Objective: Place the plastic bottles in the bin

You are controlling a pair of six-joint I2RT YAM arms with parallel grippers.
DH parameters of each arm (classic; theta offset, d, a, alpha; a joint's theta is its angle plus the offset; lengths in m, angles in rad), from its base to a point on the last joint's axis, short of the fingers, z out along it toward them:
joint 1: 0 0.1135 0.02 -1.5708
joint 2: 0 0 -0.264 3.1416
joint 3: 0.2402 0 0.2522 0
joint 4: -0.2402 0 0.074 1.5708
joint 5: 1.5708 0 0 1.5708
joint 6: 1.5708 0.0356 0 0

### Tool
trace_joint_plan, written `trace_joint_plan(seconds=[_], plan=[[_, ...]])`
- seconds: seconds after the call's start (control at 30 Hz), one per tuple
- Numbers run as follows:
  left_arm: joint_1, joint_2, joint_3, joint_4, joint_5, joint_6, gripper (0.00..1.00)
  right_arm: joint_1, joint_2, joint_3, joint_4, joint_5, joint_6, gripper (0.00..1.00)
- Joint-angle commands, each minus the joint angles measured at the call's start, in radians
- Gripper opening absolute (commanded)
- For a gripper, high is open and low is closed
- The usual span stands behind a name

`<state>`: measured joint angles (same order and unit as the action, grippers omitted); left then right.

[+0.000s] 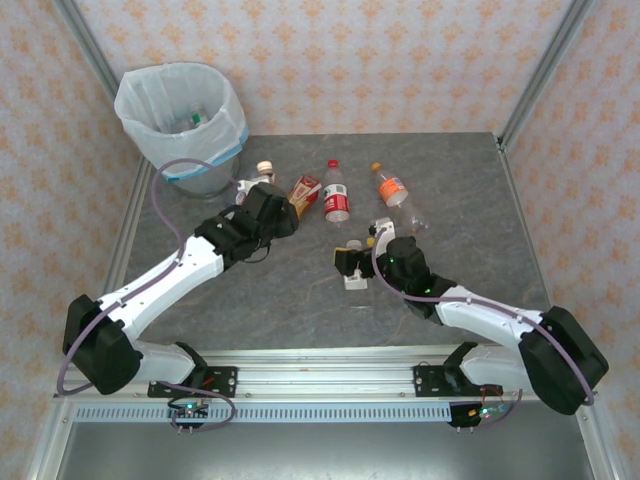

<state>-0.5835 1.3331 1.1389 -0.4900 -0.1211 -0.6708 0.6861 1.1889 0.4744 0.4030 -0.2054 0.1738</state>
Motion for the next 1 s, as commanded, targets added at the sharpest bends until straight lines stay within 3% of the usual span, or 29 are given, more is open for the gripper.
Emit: trace_joint_plan(seconds=[0.0, 0.23, 0.53, 0.8, 0.97], plan=[[0.035, 0.014, 0.094, -0.016, -0.057, 0.076, 0.53, -0.003, 0.030, 0.087, 0.024, 0.002, -0.070, 0.99], [0.107, 0.067, 0.264, 0.001, -0.057, 0.161, 0.53, -0.003, 0.051, 0.181, -0.141, -0.067, -0.196, 0.99], [0.222, 0.141, 0.469, -0.033, -0.027, 0.270, 0.53, -0.003, 0.105, 0.157, -0.030, -0.043, -0.174, 0.99], [0.320, 0.254, 0.695, -0.096, -0.108, 0.343, 0.53, -0.003, 0.137, 0.207, -0.067, -0.075, -0.221, 0.99], [0.403, 0.351, 0.832, -0.119, -0.090, 0.342, 0.53, -0.002, 0.128, 0.224, -0.125, -0.111, -0.246, 0.99]])
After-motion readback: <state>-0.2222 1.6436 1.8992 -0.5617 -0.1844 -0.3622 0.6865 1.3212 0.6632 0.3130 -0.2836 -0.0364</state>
